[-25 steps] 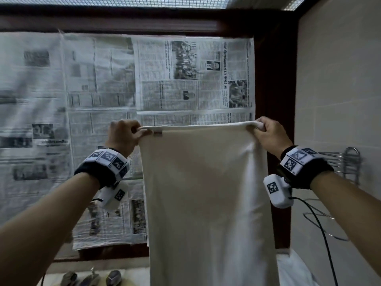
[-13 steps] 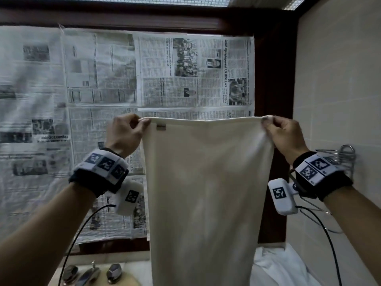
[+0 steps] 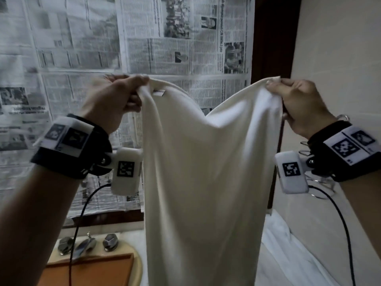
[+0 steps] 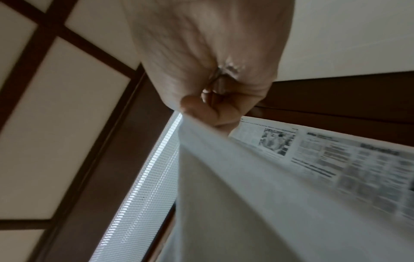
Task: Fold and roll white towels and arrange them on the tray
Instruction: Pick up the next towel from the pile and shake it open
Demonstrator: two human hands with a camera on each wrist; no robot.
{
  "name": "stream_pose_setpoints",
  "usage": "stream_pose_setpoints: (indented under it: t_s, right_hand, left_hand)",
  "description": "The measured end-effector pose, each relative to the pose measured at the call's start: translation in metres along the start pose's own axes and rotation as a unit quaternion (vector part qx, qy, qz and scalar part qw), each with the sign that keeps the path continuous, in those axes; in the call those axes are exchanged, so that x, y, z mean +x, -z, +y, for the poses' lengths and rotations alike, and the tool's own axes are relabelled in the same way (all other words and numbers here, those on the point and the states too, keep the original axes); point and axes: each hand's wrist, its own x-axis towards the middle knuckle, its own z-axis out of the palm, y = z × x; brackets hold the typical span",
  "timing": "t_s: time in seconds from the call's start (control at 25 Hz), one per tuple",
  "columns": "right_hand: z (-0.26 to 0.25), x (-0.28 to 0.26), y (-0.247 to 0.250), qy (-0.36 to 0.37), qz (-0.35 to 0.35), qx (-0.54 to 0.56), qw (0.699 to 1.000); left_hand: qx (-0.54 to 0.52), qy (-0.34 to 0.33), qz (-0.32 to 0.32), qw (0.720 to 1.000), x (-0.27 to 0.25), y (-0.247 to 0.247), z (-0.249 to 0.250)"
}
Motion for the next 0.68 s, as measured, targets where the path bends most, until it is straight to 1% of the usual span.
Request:
stream_pose_setpoints:
  t_s: [0.12,0.16,0.24,0.32,0.4,0.44,0.52,0.56,0.6,0.64,0.68]
  right_hand:
    - [0.057,0.006,-0.001,-0.057,-0.003,-0.018,0.998]
    - [0.082,0.006,-0.002,-0.077,-0.008,-0.037,0.996]
    - [0.134,0.003,-0.006,-0.112,-0.016,-0.086,0.990]
    - [0.195,-0.007,-0.010,-0.147,-0.028,-0.153,0.977]
    - [0.257,-0.025,-0.013,-0.176,-0.043,-0.218,0.959]
    - [0.292,-0.039,-0.015,-0.195,-0.065,-0.255,0.945]
    - [0.346,-0.072,-0.016,-0.231,-0.103,-0.337,0.907]
    - [0.370,-0.090,-0.017,-0.246,-0.108,-0.363,0.892]
    - [0.390,-0.105,-0.017,-0.256,-0.105,-0.368,0.888]
    - [0.409,-0.125,-0.021,-0.279,-0.098,-0.365,0.883]
    - [0.431,-0.145,-0.024,-0.306,-0.105,-0.376,0.868]
  left_hand:
    - [0.024,0.072,0.029,0.997,0.003,-0.002,-0.058]
    - [0.038,0.093,0.040,0.994,0.001,-0.002,-0.085]
    - [0.075,0.128,0.063,0.987,-0.006,-0.003,-0.136]
    - [0.146,0.168,0.078,0.972,-0.023,-0.005,-0.199]
    - [0.190,0.212,0.084,0.955,-0.048,-0.006,-0.263]
    - [0.196,0.243,0.083,0.946,-0.065,-0.006,-0.298]
    - [0.210,0.300,0.082,0.927,-0.102,-0.005,-0.359]
    - [0.231,0.311,0.093,0.917,-0.119,-0.005,-0.385]
    - [0.254,0.308,0.098,0.912,-0.132,-0.006,-0.405]
    - [0.276,0.312,0.090,0.905,-0.151,-0.009,-0.424]
    - [0.307,0.321,0.056,0.894,-0.169,-0.012,-0.442]
